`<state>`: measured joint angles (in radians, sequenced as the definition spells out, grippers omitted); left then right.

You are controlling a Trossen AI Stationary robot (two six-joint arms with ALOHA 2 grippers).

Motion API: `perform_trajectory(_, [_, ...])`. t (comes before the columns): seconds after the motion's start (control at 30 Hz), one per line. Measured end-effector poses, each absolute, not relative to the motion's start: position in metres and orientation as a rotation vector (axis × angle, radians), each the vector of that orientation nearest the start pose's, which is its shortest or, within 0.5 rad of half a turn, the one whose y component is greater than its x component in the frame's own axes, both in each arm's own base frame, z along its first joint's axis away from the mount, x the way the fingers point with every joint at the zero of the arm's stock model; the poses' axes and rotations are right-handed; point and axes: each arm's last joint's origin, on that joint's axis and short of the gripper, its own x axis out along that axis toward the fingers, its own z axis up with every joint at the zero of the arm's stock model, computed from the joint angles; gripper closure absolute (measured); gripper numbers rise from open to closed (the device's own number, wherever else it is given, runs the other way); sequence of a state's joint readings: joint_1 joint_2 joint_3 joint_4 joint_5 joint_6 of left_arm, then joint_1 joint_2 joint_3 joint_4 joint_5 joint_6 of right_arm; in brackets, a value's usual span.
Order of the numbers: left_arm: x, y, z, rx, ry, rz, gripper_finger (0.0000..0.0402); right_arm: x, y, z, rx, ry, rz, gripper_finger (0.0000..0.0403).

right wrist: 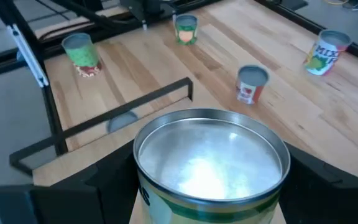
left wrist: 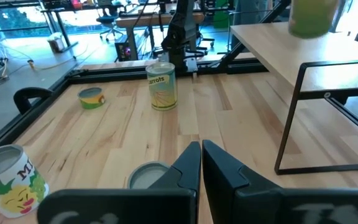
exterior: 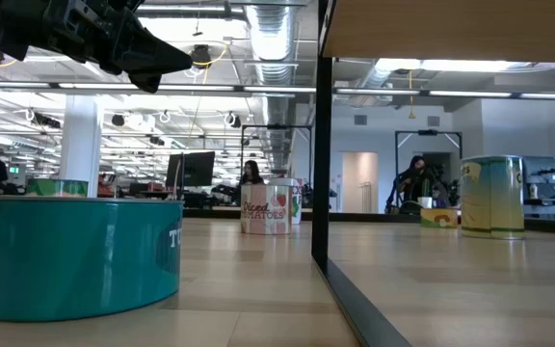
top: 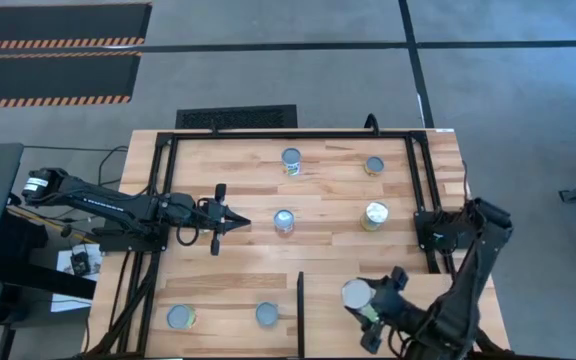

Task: Pick and place cans onto a shelf
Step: Put the canned oranges on the shelf

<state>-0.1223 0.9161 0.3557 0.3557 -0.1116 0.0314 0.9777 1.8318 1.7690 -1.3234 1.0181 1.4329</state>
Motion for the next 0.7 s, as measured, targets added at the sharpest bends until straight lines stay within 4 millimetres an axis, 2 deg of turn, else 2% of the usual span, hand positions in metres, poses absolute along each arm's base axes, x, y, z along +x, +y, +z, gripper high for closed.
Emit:
perform_trajectory(0.17, [0.192, -0.02, 0.214, 0.046, 0.203, -0.013, 0.0395, 0.232, 0.279, 0.306, 0.217, 0.511, -0.503, 0.009])
perform_trajectory(0.33, [0.192, -0.02, 0.214, 0.039, 0.205, -0.013, 0.0395, 0.237, 0.279, 0.304, 0.266, 0.545, -0.494, 0.0038])
perform_trajectory(0.43, [0.192, -0.021, 0.214, 0.039, 0.207, -0.013, 0.0395, 0.238, 0.278, 0.303, 0.266, 0.595, -0.48, 0.0023])
perform_trajectory(0.7, [0.192, -0.021, 0.213, 0.04, 0.21, -0.014, 0.0395, 0.242, 0.277, 0.302, 0.25, 0.628, -0.466, 0.0019])
